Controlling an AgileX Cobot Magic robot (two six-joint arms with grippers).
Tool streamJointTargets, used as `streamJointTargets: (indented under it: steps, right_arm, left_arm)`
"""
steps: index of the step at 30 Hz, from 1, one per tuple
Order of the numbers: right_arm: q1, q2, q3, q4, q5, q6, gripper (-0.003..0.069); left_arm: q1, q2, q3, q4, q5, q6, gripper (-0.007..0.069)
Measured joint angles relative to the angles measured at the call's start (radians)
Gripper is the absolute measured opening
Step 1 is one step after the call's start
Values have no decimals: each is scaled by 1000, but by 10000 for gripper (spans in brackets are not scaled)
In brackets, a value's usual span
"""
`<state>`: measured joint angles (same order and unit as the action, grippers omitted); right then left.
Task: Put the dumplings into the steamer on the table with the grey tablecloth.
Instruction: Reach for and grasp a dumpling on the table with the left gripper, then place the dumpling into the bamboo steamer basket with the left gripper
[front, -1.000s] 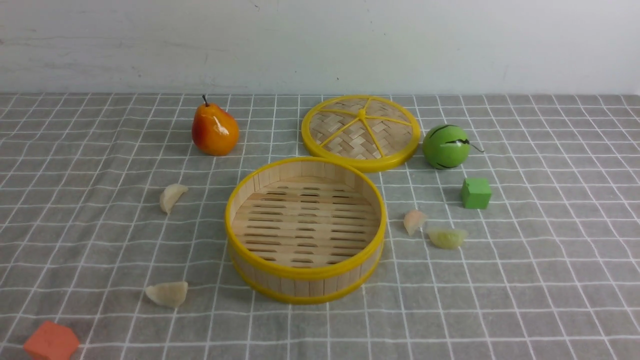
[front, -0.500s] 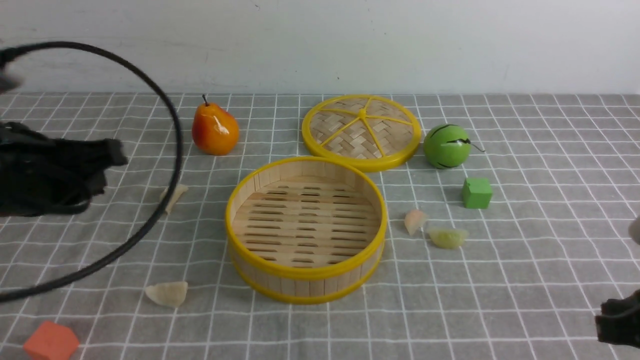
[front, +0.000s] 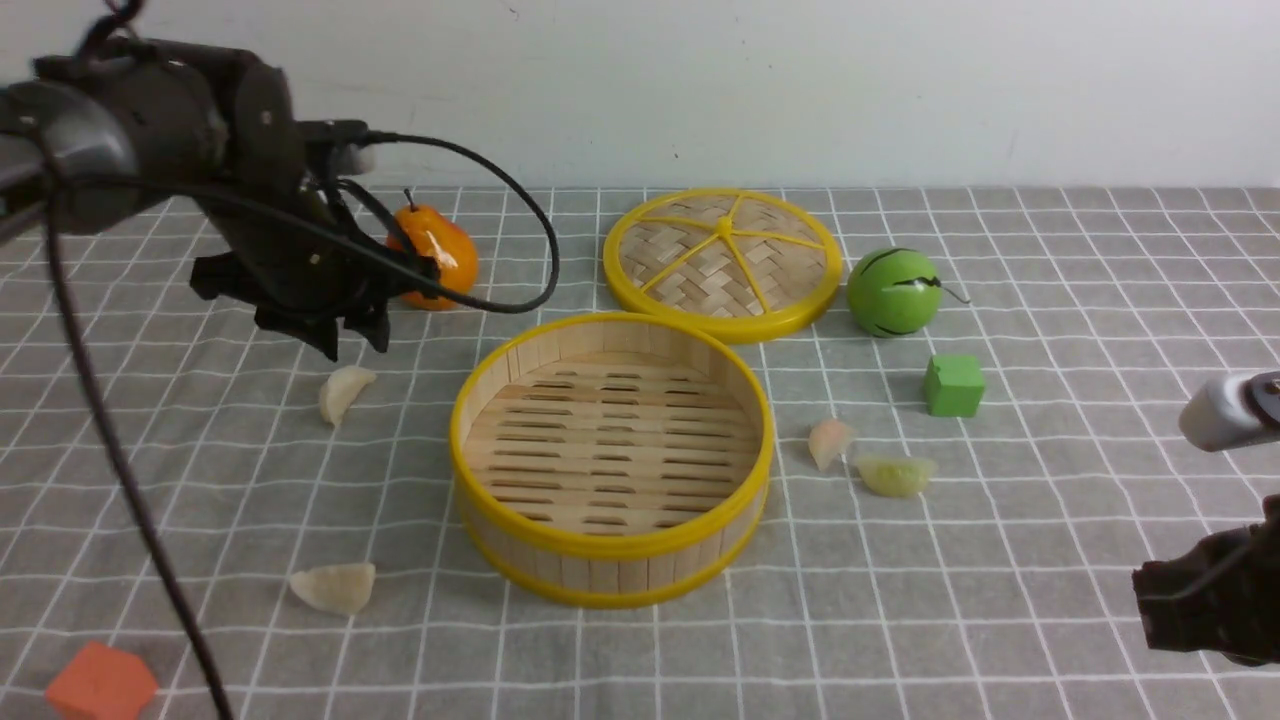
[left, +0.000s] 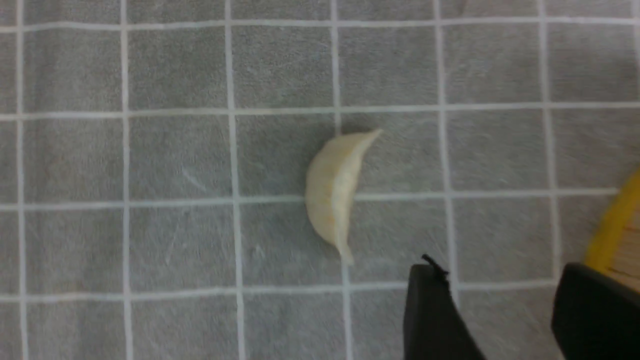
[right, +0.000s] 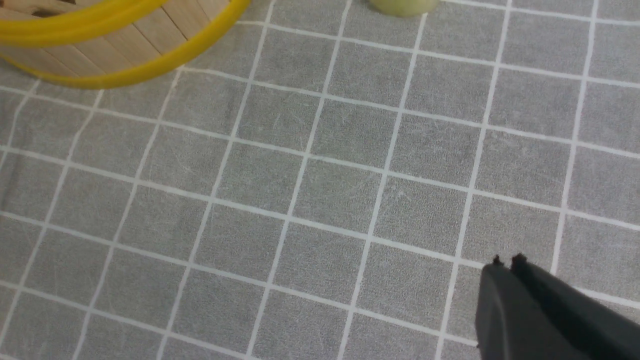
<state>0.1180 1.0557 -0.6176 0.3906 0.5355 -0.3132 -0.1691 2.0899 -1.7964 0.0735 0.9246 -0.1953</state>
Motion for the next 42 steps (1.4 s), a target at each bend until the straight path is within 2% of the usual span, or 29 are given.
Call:
streamJointTargets:
  steps: [2, 4, 8, 11, 13, 14, 16, 21, 26, 29, 32, 38, 41, 42]
  right_arm:
    - [0, 0, 0, 2, -1, -1, 3]
    - [0, 0, 0, 2, -2, -1, 5]
    - [0, 0, 0, 2, -10, -3, 9]
    - [0, 0, 0, 2, -14, -3, 10]
    - [0, 0, 0, 2, -15, -3, 11]
    - [0, 0, 0, 2, -15, -3, 13]
    - [0, 0, 0, 2, -15, -3, 14]
    - [0, 0, 0, 2, -15, -3, 21]
    - [0, 0, 0, 4, -23, -3, 22]
    - [0, 2, 0, 12, -36, -3, 27]
    - [0, 11, 0, 30, -37, -3, 31]
    - [0, 38, 0, 90, -37, -3, 33]
    - [0, 50, 0, 102, -37, -3, 33]
    - [0, 53, 0, 107, -37, -3, 35]
  left_arm:
    - [0, 95, -116, 36, 78, 1, 402]
    - [0, 171, -212, 67, 148, 2, 411]
    - [6, 318, -397, 106, 241, -12, 386]
    - [11, 380, -462, 127, 268, -25, 335]
    - [14, 393, -479, 125, 286, -30, 266]
    - [14, 396, -484, 125, 289, -30, 206]
    - [14, 395, -486, 125, 291, -30, 173]
    - [15, 334, -479, 69, 307, 62, 178]
    - [-13, 148, -485, -214, 312, 120, 177]
    - [-83, 116, -490, -280, 310, 132, 177]
    - [-164, 171, -486, -254, 314, 132, 177]
    - [-215, 311, -469, -146, 314, 142, 185]
    - [-216, 323, -468, -139, 308, 142, 248]
    - [-216, 322, -468, -135, 300, 142, 319]
